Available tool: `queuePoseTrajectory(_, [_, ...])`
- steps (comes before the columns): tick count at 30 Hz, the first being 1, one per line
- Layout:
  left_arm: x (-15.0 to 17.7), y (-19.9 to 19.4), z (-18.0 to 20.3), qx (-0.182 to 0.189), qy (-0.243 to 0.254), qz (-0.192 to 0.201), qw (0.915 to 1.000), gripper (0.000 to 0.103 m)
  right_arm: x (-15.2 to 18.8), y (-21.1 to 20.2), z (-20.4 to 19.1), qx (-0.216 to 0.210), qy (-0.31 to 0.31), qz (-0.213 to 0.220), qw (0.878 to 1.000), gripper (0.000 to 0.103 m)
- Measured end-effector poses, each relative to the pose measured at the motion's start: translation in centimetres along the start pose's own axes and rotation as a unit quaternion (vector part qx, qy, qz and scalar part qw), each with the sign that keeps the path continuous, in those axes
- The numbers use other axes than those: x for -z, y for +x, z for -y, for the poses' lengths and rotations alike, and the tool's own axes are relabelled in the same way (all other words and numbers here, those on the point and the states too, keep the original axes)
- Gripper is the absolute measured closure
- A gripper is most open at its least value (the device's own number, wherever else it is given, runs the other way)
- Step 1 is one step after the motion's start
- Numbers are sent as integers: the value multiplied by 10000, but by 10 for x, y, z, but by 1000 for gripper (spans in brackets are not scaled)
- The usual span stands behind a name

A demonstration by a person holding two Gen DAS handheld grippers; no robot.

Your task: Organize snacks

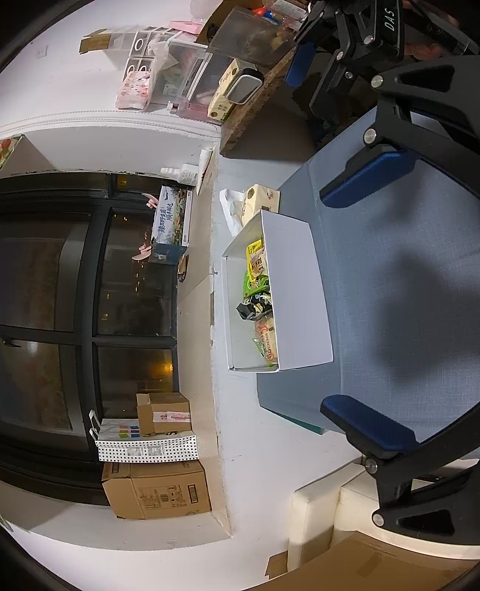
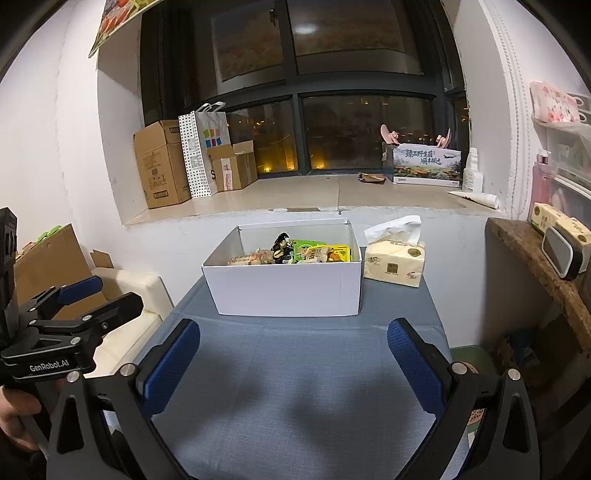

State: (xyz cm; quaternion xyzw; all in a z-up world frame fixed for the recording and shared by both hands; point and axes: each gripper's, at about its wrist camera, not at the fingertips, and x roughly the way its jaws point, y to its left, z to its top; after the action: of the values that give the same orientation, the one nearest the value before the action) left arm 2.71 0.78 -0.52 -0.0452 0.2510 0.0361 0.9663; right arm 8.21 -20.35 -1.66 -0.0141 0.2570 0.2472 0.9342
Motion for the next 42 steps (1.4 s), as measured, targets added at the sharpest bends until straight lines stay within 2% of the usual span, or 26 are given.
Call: queuePoseTrajectory(42, [3,1,0,-2,-13,23,10000,0,-1,1,-3,-77,-127,-24,9999,0])
